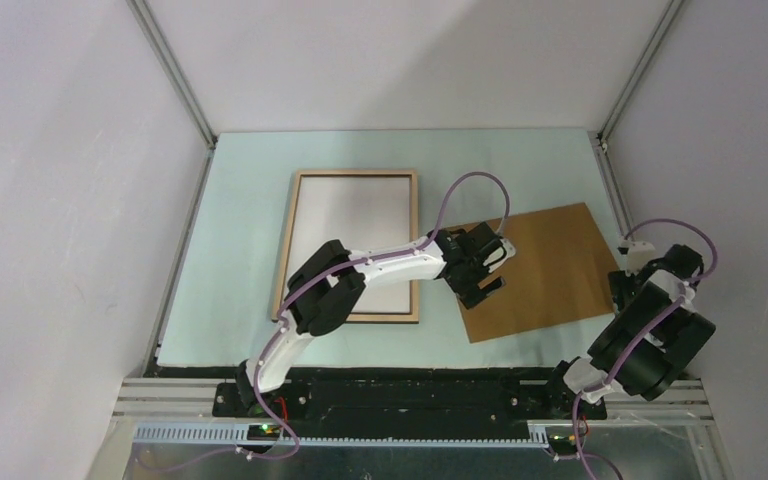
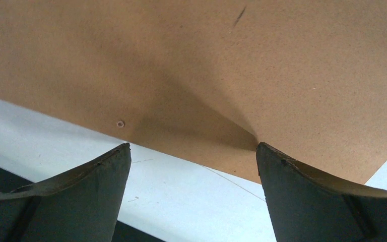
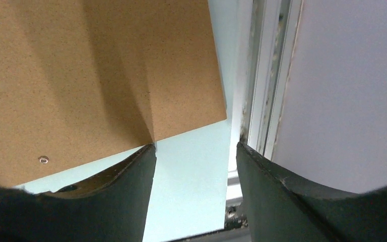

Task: Put the photo into the frame
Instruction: Adjust the photo frame item at the center of the board.

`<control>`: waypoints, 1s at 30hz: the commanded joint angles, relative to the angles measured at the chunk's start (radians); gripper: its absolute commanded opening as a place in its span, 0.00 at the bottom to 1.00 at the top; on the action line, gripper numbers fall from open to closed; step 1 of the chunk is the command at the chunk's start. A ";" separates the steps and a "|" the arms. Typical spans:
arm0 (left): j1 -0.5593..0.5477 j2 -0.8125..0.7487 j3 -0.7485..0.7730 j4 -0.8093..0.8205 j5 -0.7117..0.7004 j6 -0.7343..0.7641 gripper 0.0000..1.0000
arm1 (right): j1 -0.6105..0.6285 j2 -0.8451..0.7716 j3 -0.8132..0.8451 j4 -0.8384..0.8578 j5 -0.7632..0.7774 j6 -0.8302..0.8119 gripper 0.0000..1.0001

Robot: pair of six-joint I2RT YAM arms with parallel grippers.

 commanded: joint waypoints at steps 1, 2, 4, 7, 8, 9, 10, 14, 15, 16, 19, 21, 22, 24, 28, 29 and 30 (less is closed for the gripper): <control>-0.015 -0.013 -0.062 -0.073 -0.002 0.084 0.98 | 0.123 0.076 -0.026 0.040 0.063 0.110 0.65; -0.015 -0.018 -0.065 -0.073 0.006 0.090 0.98 | 0.137 0.087 -0.011 0.044 0.068 0.123 0.65; -0.015 -0.023 -0.066 -0.073 0.027 0.103 0.98 | 0.177 0.123 0.022 0.045 0.082 0.162 0.65; -0.019 -0.030 -0.057 -0.074 0.100 0.124 0.98 | 0.232 0.188 0.076 0.045 0.101 0.218 0.65; -0.020 -0.030 -0.053 -0.075 0.127 0.127 0.98 | 0.250 0.199 0.102 0.045 0.107 0.227 0.65; -0.024 -0.029 -0.041 -0.076 0.140 0.136 0.98 | 0.260 0.227 0.115 0.044 0.110 0.244 0.65; -0.026 -0.027 -0.035 -0.079 0.166 0.140 0.98 | 0.278 0.241 0.143 0.042 0.115 0.252 0.65; -0.043 -0.010 0.019 -0.087 0.215 0.152 0.98 | 0.326 0.342 0.236 0.025 0.117 0.303 0.65; -0.050 -0.001 0.029 -0.088 0.225 0.154 0.98 | 0.334 0.354 0.265 0.022 0.117 0.317 0.65; -0.053 0.006 0.048 -0.089 0.247 0.154 0.98 | 0.351 0.379 0.278 0.021 0.130 0.323 0.65; -0.068 0.041 0.102 -0.099 0.290 0.152 0.98 | 0.377 0.430 0.346 0.010 0.145 0.356 0.65; -0.076 0.065 0.146 -0.103 0.318 0.148 0.98 | 0.392 0.467 0.391 -0.002 0.149 0.372 0.65; -0.081 0.081 0.171 -0.104 0.331 0.146 0.98 | 0.402 0.488 0.404 -0.004 0.155 0.381 0.65; -0.090 0.106 0.202 -0.107 0.369 0.141 0.98 | 0.414 0.512 0.442 -0.012 0.164 0.391 0.65; -0.115 0.162 0.270 -0.109 0.433 0.119 0.98 | 0.439 0.542 0.516 -0.030 0.167 0.409 0.65; -0.119 0.169 0.279 -0.110 0.448 0.115 0.98 | 0.448 0.548 0.524 -0.038 0.164 0.411 0.65; -0.128 0.181 0.297 -0.111 0.453 0.109 0.98 | 0.452 0.550 0.535 -0.041 0.164 0.414 0.65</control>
